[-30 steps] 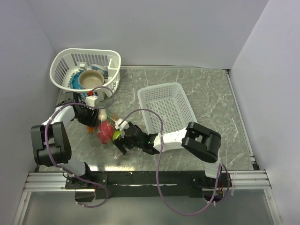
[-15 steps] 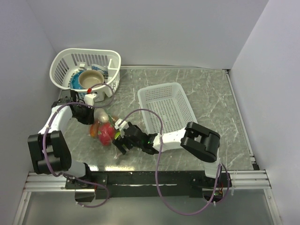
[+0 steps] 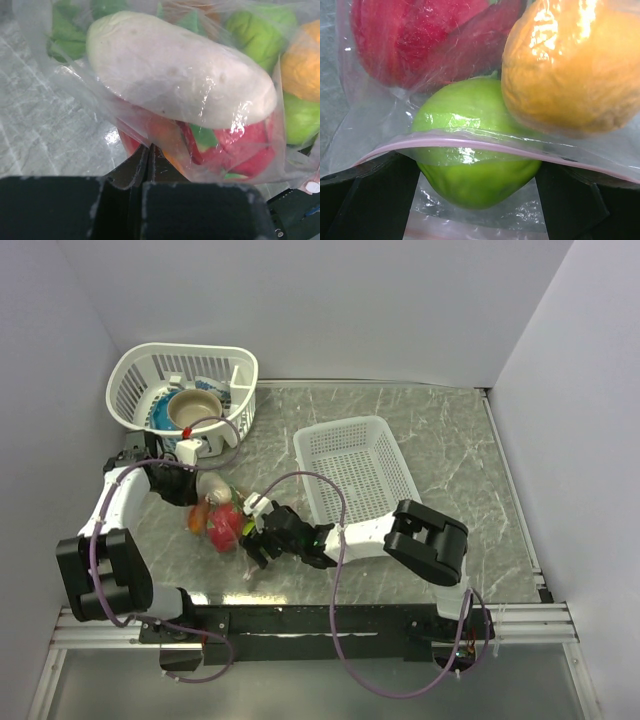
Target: Open the zip-top bag and remove the fake food
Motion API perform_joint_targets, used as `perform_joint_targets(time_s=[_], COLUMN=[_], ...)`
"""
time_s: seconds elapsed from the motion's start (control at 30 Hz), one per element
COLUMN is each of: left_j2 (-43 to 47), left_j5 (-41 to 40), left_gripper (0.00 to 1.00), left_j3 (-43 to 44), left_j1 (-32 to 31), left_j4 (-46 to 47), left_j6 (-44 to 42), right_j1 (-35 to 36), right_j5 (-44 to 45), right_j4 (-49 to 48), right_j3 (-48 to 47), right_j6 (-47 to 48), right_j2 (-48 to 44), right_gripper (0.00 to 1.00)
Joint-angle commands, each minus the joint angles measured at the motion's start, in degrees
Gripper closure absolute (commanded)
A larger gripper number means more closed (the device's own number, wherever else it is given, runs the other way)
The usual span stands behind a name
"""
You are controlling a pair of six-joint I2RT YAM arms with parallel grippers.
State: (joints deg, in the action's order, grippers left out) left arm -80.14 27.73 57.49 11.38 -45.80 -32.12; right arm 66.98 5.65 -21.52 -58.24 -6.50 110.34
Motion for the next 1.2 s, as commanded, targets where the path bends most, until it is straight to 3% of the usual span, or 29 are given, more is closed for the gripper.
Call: perform_joint_targets(time_s=[0.0,0.37,0.53,0.63,0.8,0.83,0.97,1.0,1.03,1.17], left_j2=[3.8,2.4,2.5,3.8,6.6,7.1,9.0,9.5,9.6,8.8], left_j5=[0.6,-15.9,-14.5,-13.1,-7.4,-6.6,-5.7,-6.1,-6.5,-7.9], left_gripper=[0.99,0.99,0.99,0.99,0.99,0.99,0.99,0.99,0.99,0.99], left_j3=[1.1,0.7,-0.5,-0.5,4.5,6.5,7.5,7.0,6.0,3.6], left_j1=[0.6,6.8,6.9,6.8,6.1,5.8,3.0,2.8,2.6,2.5], left_j4=[-0.7,12.6,12.1,10.7,1.4,0.3,-1.8,-1.1,-0.6,0.4], left_j6=[-0.4,1.4,1.9,1.6,2.5,3.0,4.6,4.8,4.8,4.5], right_j1=[-0.2,-0.1,-0.1,-1.1,-9.7,-14.6,-23.4,-24.0,-24.2,-25.4], right_j5=[-0.1,3.8,7.4,15.7,22.7,22.7,19.4,18.4,17.6,11.4], right_j4=[-1.3,2.3,6.5,6.2,7.8,8.4,13.2,14.8,15.4,15.6], right_j3=[-3.1,12.9,13.8,15.0,15.4,15.1,11.4,10.8,10.1,10.2], right_j6=[0.2,-0.1,1.0,1.9,-1.0,-2.6,-9.5,-10.0,-10.0,-12.6], right_j2=[-1.1,-25.0,-34.0,-37.9,-39.2,-39.0,-35.0,-34.3,-33.6,-32.6], right_gripper=[0.51,0.52,0.51,0.53,0.54,0.52,0.41,0.26,0.00,0.00])
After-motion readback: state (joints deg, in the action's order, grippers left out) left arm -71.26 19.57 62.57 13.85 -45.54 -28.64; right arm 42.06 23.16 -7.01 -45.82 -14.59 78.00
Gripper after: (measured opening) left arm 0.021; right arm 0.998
